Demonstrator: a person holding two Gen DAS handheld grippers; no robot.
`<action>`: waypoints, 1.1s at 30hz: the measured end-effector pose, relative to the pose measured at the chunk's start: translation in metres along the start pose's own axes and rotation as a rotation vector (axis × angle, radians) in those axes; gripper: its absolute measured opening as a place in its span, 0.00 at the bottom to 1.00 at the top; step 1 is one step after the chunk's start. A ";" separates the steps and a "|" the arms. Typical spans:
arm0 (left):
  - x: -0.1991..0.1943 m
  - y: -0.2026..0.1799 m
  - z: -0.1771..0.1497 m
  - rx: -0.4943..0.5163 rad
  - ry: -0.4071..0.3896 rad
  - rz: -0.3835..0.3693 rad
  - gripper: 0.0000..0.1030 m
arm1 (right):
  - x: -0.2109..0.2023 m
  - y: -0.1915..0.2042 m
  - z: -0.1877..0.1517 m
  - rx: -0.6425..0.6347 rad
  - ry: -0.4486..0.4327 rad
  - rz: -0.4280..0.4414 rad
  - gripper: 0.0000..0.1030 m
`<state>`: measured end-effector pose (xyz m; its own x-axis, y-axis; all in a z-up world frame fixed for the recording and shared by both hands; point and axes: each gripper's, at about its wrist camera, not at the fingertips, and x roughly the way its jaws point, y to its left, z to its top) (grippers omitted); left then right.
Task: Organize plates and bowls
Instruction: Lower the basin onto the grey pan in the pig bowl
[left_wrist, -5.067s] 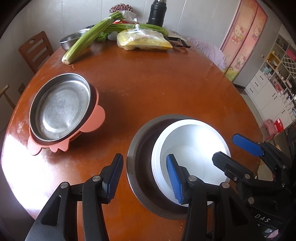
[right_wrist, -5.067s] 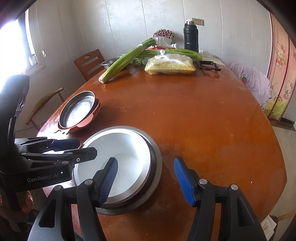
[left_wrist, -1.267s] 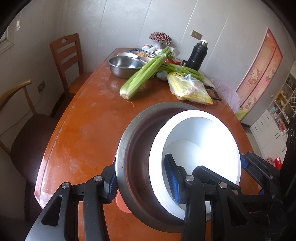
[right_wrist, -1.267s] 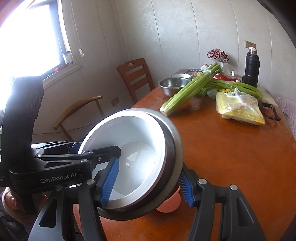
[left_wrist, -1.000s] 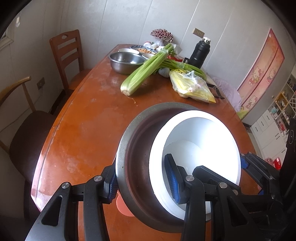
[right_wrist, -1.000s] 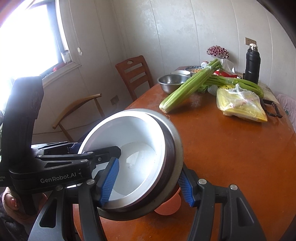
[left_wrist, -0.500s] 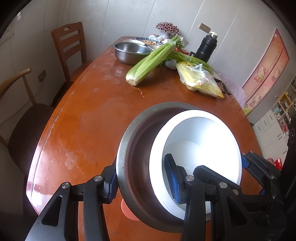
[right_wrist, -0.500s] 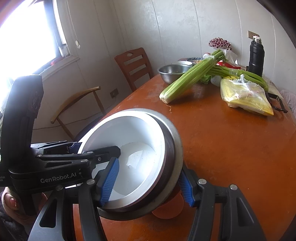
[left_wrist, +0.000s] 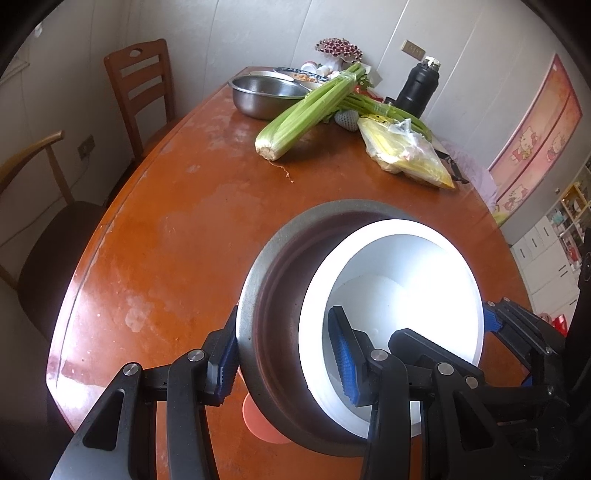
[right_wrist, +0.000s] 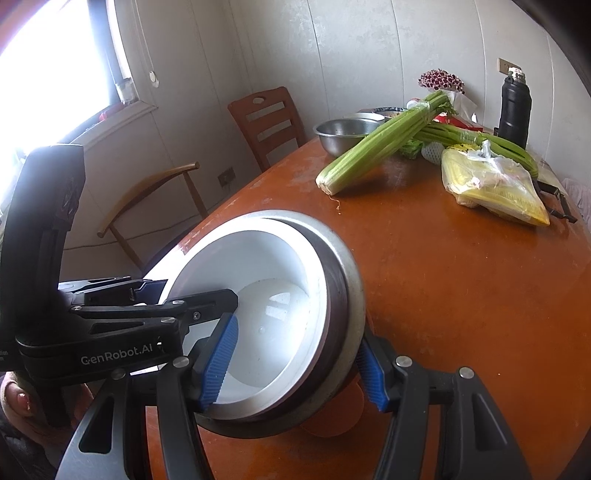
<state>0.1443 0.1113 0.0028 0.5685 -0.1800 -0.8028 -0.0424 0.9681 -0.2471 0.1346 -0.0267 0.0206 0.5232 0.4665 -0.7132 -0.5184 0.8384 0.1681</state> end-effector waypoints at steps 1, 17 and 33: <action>0.001 0.000 0.000 0.002 -0.001 0.005 0.44 | 0.001 0.000 0.000 -0.001 0.002 -0.003 0.60; 0.007 -0.003 -0.002 0.013 0.000 0.021 0.44 | 0.005 -0.005 -0.003 -0.006 0.002 -0.019 0.60; 0.008 -0.008 -0.004 0.039 -0.011 0.049 0.44 | 0.006 -0.005 -0.004 -0.040 -0.024 -0.099 0.60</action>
<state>0.1463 0.1014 -0.0037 0.5751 -0.1305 -0.8076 -0.0388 0.9817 -0.1863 0.1373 -0.0294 0.0128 0.5890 0.3890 -0.7084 -0.4901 0.8689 0.0696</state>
